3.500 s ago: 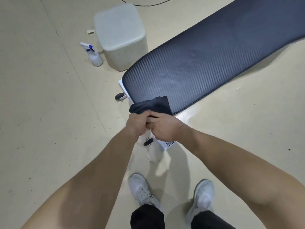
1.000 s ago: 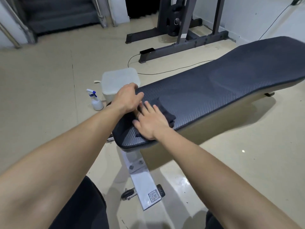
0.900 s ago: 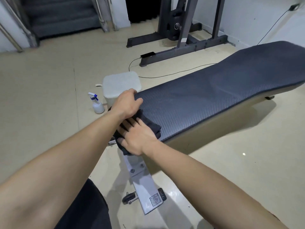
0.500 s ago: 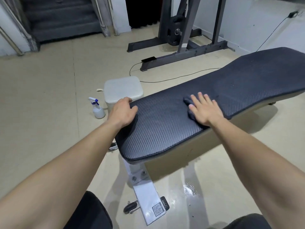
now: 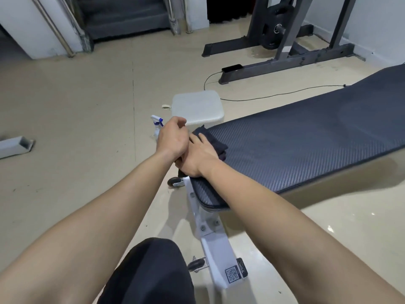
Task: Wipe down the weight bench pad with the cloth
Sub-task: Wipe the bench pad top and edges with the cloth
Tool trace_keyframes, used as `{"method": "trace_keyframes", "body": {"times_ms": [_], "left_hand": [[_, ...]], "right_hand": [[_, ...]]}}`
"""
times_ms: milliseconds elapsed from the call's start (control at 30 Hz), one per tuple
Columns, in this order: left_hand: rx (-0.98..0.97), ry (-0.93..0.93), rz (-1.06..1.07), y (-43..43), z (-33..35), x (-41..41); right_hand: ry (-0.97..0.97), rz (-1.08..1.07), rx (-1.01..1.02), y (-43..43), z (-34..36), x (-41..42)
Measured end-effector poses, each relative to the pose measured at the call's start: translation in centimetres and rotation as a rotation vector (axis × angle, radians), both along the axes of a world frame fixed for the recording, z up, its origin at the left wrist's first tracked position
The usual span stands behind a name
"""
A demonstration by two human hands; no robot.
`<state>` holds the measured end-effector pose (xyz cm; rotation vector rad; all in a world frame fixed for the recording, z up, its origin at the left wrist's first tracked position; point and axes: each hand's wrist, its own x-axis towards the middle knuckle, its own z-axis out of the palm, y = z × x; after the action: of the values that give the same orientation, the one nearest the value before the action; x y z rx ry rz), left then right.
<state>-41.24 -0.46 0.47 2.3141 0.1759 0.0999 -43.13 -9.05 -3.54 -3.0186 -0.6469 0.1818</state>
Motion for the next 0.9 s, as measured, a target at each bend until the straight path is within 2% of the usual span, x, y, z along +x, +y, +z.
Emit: {"method": "trace_keyframes", "body": {"times_ms": [200, 333, 467, 533, 633, 833, 900], "left_hand": [[-0.007, 0.03, 0.017, -0.2, 0.7, -0.6], [0.025, 0.102, -0.072, -1.5, 0.6, -1.3], [0.118, 0.098, -0.183, -3.2, 0.1, -1.7], [0.136, 0.075, -0.209, -3.8, -0.1, -1.5], [0.217, 0.051, -0.275, -5.2, -0.7, -0.9], [0.639, 0.061, -0.624, -11.9, -3.0, -0.6], [0.713, 0.081, -0.717, -15.7, -3.8, -0.3]], "right_hand": [[-0.025, 0.385, -0.135, -0.8, 0.8, -4.6], [-0.127, 0.607, -0.011, -4.3, -0.5, -9.1], [-0.101, 0.715, 0.028, -7.3, -1.2, -10.2], [-0.084, 0.581, 0.016, -9.0, -0.3, -8.7], [0.017, 0.17, 0.008, -15.3, 0.5, -4.9], [0.095, -0.351, -0.011, -29.8, 0.1, -1.0], [0.096, -0.502, 0.006, -33.8, 0.2, -1.0]]}}
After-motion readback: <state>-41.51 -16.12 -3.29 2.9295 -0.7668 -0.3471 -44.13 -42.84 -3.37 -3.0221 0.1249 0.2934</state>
